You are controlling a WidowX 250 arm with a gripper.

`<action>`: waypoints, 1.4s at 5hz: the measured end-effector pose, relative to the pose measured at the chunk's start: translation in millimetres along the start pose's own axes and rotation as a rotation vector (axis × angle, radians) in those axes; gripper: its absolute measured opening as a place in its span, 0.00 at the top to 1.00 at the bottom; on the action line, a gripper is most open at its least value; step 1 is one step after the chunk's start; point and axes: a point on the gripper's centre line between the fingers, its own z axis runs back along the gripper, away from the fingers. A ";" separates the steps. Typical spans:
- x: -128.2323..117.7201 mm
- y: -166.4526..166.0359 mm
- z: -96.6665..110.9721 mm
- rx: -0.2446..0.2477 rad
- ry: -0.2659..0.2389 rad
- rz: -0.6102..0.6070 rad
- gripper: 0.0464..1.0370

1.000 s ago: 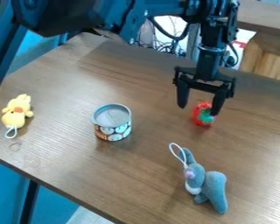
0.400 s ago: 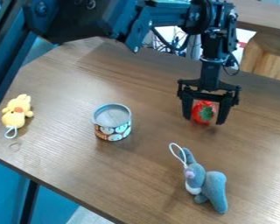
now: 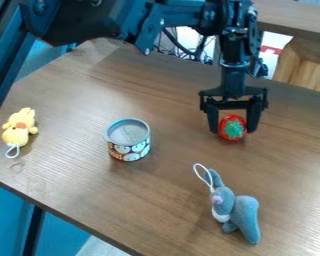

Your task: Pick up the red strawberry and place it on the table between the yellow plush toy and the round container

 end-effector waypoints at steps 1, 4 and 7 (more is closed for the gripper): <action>8.3 3.5 -11.5 0.023 0.008 0.037 0.09; -5.3 11.7 -3.1 0.049 0.037 -0.046 0.22; -18.2 79.8 80.6 0.286 -0.055 -0.320 0.22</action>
